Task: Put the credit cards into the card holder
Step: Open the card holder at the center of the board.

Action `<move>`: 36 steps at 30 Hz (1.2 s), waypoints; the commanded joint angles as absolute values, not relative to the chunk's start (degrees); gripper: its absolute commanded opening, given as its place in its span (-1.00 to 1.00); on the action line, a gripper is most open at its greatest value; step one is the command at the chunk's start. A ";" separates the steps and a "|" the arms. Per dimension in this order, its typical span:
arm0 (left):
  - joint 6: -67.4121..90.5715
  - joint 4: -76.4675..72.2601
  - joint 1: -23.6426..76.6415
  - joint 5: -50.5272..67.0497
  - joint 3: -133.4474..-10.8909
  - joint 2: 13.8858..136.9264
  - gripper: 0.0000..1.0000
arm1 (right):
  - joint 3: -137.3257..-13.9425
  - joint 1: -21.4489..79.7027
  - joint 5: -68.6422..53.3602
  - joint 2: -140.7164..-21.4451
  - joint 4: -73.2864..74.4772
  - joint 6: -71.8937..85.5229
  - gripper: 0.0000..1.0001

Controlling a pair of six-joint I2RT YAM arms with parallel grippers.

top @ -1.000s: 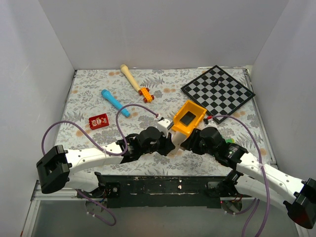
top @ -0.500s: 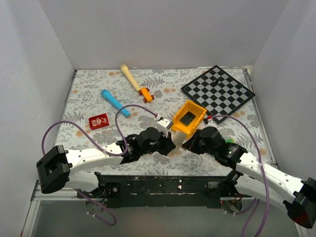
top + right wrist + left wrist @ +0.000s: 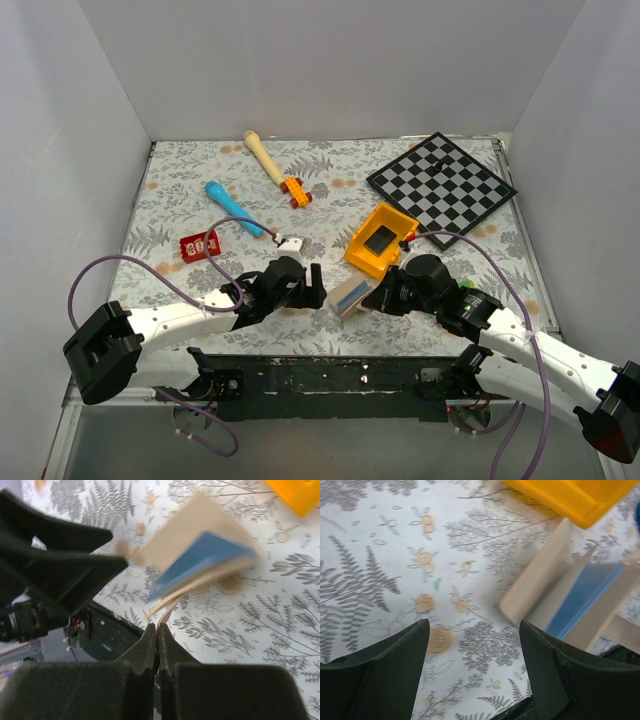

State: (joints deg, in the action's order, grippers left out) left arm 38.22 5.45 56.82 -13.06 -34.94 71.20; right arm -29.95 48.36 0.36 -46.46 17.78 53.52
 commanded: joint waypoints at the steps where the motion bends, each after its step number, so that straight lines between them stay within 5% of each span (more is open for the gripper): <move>1: 41.13 9.14 52.56 -13.45 -33.31 68.03 0.45 | -33.48 48.34 -8.69 -45.52 10.64 48.61 -0.97; 12: 39.73 4.31 52.47 -8.27 -33.66 68.81 0.48 | -33.23 48.34 -5.81 -47.12 15.72 49.21 -0.97; 21: 38.24 2.03 52.38 -4.58 -35.68 74.09 0.46 | -27.52 48.34 9.65 -35.26 37.59 57.29 -0.97; 36: 37.18 -6.24 52.73 5.88 -38.93 84.11 0.26 | -22.68 48.43 12.83 -33.57 48.16 65.21 -0.97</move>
State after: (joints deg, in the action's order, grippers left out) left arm 37.91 -2.31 52.47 2.00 -36.53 83.46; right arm -23.07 48.36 10.74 -33.52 46.30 62.96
